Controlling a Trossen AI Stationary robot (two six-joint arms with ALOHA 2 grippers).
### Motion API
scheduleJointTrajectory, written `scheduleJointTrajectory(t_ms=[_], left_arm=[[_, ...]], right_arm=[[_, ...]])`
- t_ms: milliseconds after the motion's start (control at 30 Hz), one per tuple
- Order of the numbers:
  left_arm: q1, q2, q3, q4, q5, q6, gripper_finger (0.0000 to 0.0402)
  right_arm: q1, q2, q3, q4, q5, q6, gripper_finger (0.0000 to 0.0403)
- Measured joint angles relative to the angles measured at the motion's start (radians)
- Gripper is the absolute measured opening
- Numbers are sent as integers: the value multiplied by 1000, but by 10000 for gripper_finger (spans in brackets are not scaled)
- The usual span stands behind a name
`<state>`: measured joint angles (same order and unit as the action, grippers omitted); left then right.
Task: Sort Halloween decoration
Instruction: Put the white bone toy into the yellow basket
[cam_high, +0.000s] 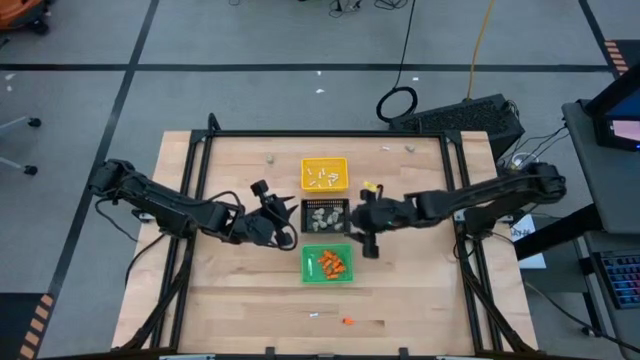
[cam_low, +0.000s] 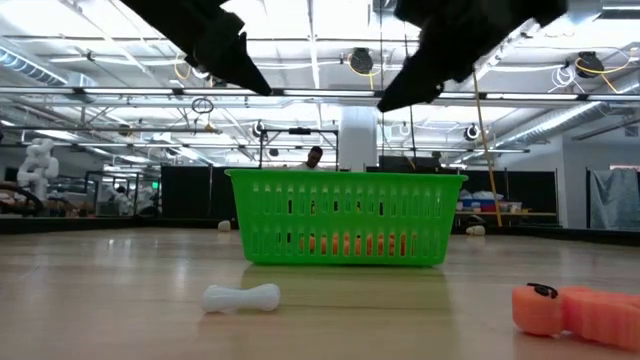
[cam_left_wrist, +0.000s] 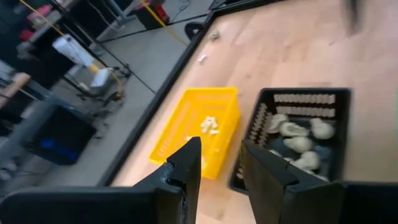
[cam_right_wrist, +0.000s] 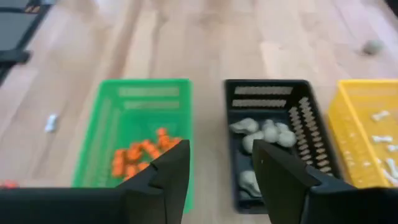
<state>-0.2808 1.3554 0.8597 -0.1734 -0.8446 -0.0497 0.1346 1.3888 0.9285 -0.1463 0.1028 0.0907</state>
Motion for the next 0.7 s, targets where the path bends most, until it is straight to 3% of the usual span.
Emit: scheduleJointTrajectory(t_ms=[100, 200, 333, 533, 700], left_arm=[[14, 0, 0, -1, -28, 49, 113], [30, 0, 0, -1, -38, 84, 113], [36, 10, 0, 0, 47, 58, 113], [18, 28, 0, 1, 165, -95, 113], [-6, 33, 0, -11, 178, -185, 113]], right_arm=[[43, -30, -45, 6, 14, -17, 160], [73, -40, -98, 8, 114, -16, 160], [90, -41, -162, 1, 255, 7, 160], [90, -41, -192, -5, 269, -5, 160], [90, -69, -192, -6, 267, -72, 160]])
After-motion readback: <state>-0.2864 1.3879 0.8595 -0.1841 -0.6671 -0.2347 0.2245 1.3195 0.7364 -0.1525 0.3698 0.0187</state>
